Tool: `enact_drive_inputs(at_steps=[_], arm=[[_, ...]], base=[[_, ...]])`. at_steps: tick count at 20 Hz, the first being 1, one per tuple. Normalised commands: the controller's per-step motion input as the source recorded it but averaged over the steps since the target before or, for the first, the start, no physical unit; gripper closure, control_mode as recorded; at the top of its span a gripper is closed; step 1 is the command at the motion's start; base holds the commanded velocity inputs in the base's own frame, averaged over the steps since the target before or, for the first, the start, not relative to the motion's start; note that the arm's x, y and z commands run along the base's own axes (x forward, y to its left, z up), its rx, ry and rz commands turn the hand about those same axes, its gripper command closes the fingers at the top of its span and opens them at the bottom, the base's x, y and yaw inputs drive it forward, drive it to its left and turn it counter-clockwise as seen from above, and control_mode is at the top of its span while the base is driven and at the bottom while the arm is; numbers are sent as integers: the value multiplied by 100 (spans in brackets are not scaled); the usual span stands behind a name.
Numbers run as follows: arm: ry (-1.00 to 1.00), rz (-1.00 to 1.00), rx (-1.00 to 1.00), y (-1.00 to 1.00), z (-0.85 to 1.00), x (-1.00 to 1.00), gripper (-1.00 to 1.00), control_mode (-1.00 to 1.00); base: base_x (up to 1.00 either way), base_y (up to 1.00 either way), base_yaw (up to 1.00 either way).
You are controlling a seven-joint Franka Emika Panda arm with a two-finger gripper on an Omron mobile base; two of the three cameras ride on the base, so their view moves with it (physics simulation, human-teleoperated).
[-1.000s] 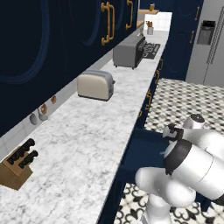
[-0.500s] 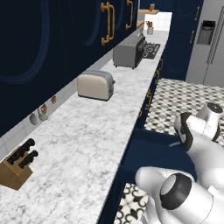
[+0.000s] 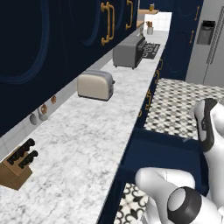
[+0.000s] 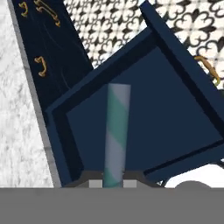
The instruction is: Take a straw from the drawer in front and place it inside the glass cup on the dining counter.
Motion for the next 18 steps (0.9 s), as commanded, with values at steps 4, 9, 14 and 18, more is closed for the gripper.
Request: enact_drive_inputs(at_steps=[4,9,14,18], arm=[[-21,43,-6,-2,60,-13,100,-100],[-29,39,-10,-6,54,-5,100,-100],[-30,35,-14,0,18,-9,100,-100],[-21,27,-10,20,0,0,100,-100]], base=[[0,0,0],[0,0,0],[0,0,0],[0,0,0]])
